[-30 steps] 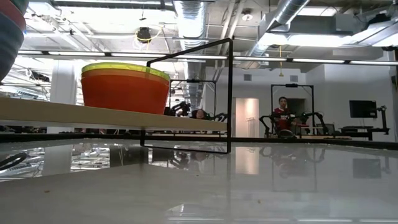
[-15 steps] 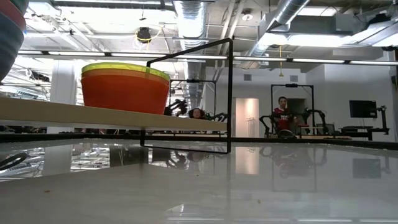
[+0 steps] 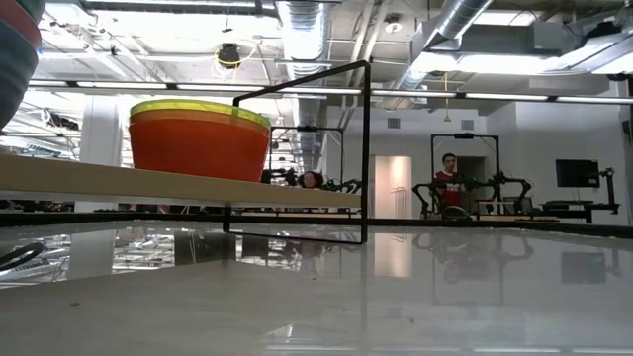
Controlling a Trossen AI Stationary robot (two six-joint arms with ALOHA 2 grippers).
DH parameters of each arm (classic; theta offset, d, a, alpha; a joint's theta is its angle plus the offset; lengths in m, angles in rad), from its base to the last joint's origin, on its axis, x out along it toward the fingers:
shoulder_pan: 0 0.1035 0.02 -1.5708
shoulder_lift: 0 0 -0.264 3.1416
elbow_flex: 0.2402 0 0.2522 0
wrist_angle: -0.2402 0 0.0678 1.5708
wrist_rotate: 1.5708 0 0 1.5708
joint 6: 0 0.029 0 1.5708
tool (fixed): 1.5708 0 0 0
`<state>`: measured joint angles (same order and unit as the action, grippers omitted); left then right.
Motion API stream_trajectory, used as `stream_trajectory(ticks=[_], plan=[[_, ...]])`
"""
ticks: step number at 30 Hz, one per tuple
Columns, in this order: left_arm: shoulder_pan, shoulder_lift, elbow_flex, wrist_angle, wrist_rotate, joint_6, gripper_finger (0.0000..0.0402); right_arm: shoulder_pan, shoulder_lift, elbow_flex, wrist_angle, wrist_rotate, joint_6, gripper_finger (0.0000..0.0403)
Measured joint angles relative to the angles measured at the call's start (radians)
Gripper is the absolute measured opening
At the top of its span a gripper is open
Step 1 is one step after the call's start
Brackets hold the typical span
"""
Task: Place and stack bowls onto a shelf
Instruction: Stack the small blue bowl on the small green bowl on the shelf
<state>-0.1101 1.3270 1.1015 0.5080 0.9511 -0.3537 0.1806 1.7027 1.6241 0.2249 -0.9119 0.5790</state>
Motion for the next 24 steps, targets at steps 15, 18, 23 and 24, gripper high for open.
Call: stream_trajectory(ticks=[15,18,23,24], plan=[[0.007,0.0,0.001,0.005,0.029,-0.126,0.0001,-0.04,-0.009,0.0,0.001,-0.085,0.12,0.027],[0.016,0.0,0.001,0.005,0.02,-0.176,0.0001,-0.052,-0.009,0.0,-0.005,-0.118,0.167,0.027],[0.021,0.0,0.001,0.038,0.007,-0.291,0.0,-0.061,-0.009,0.0,-0.006,-0.158,0.191,0.0271],[0.021,0.0,0.001,0.057,0.003,-0.331,0.0,-0.061,-0.009,0.0,-0.008,-0.164,0.192,0.0271]])
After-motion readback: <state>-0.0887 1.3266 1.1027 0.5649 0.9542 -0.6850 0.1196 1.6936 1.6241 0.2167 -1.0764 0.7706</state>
